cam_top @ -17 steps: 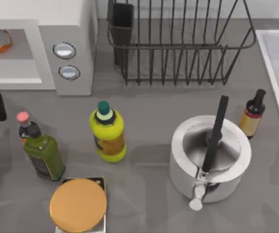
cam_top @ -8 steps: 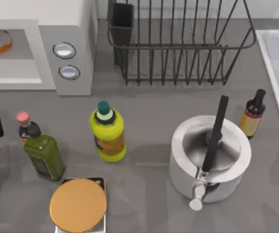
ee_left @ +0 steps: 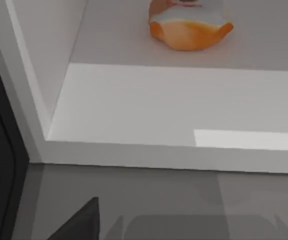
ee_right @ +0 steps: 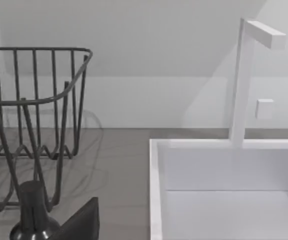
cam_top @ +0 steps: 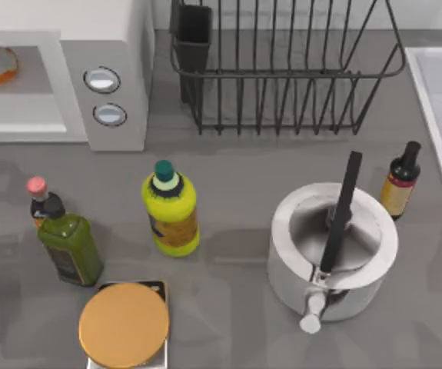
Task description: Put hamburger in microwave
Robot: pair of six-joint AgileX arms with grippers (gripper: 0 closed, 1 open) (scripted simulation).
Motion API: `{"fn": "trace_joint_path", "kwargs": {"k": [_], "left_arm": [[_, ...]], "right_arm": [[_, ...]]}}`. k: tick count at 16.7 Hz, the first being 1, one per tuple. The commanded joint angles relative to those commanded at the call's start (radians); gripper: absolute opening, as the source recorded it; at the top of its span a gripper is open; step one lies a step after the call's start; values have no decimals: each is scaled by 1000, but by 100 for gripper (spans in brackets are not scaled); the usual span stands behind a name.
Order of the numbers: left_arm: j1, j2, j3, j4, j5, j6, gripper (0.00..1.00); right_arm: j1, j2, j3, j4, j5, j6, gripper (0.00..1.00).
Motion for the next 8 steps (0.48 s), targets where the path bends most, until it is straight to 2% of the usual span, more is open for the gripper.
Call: {"fn": "trace_joint_path", "kwargs": {"k": [4, 8], "left_arm": [[-1, -170, 52, -236, -2, 0, 100], [0, -236, 77, -306, -2, 1, 100]], "right_arm": [[0, 0, 0, 0, 0, 0, 100], [0, 0, 0, 0, 0, 0, 100]]}}
